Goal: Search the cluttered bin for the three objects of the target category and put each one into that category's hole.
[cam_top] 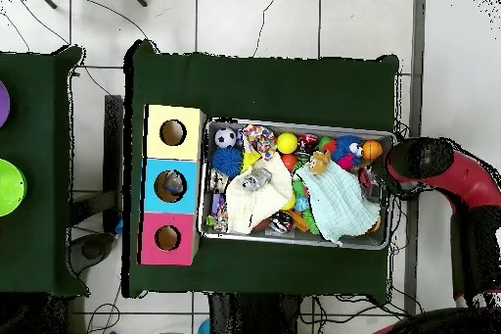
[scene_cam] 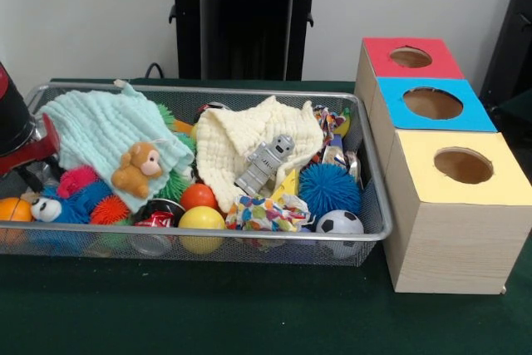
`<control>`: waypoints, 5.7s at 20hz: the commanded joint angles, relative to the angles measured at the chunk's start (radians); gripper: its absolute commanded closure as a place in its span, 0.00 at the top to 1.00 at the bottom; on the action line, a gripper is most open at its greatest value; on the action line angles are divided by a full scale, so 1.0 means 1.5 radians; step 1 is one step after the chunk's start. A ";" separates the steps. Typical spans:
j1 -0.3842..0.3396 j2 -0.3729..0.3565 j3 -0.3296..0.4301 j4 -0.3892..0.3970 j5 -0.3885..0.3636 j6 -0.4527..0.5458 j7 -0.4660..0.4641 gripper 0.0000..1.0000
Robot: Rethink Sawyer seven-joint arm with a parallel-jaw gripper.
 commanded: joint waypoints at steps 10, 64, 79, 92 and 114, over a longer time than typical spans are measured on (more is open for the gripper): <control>0.019 0.072 0.014 0.024 -0.070 -0.014 -0.201 0.00; 0.125 -0.116 -0.047 0.090 -0.024 -0.035 -0.011 0.00; 0.117 -0.067 -0.069 0.039 -0.078 -0.056 -0.046 0.00; 0.110 -0.081 -0.056 0.056 -0.129 -0.128 -0.105 1.00; 0.099 -0.009 -0.071 0.003 -0.126 -0.028 -0.144 1.00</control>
